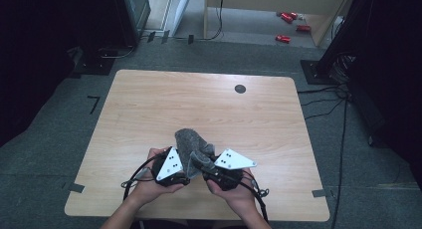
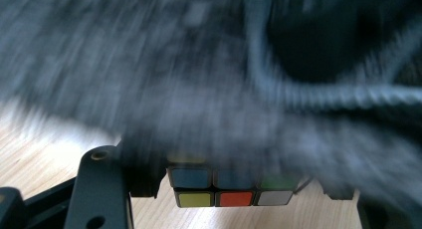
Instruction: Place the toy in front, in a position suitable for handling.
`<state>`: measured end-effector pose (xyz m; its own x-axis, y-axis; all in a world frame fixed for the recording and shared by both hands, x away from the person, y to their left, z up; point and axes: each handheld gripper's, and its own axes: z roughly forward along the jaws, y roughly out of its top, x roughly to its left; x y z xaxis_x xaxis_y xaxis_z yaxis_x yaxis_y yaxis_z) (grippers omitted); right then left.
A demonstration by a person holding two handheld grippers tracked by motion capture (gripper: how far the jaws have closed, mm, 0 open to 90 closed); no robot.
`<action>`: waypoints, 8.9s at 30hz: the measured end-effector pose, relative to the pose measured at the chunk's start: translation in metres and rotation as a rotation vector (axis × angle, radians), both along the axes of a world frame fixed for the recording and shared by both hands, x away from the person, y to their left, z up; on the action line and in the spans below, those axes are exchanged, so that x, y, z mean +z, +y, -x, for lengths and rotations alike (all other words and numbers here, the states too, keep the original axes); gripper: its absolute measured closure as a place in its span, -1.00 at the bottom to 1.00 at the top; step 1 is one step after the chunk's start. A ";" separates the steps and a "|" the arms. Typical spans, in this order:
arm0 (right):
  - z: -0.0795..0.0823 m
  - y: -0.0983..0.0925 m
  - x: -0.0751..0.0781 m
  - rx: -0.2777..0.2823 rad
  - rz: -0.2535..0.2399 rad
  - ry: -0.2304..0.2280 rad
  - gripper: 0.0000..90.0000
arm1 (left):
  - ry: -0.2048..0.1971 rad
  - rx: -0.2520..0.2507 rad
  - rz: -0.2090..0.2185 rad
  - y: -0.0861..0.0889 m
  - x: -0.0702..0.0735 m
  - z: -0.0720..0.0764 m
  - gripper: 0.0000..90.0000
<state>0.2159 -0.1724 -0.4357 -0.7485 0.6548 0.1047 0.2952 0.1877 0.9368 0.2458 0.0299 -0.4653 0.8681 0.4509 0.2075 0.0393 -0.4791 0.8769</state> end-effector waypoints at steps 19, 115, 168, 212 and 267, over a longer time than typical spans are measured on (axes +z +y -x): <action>-0.003 -0.004 -0.002 -0.081 0.028 -0.005 0.47 | 0.006 -0.001 0.008 0.002 -0.002 -0.001 -0.22; -0.003 -0.002 -0.003 -0.069 0.052 0.008 0.59 | 0.018 0.006 -0.019 -0.004 -0.001 0.000 -0.22; -0.018 -0.038 -0.004 -0.163 -0.113 0.076 0.57 | 0.040 -0.021 0.170 0.025 0.011 -0.010 -0.22; -0.011 -0.024 -0.007 -0.107 -0.146 0.064 0.58 | 0.154 -0.094 0.361 0.046 0.020 -0.018 -0.22; -0.020 -0.022 -0.021 -0.055 -0.124 0.135 0.58 | 0.133 -0.046 0.326 0.045 0.024 -0.016 -0.22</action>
<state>0.2357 -0.1946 -0.4563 -0.6854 0.6702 0.2847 0.4267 0.0530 0.9028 0.2623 0.0747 -0.4416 0.8991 0.4341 -0.0574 0.1485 -0.1789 0.9726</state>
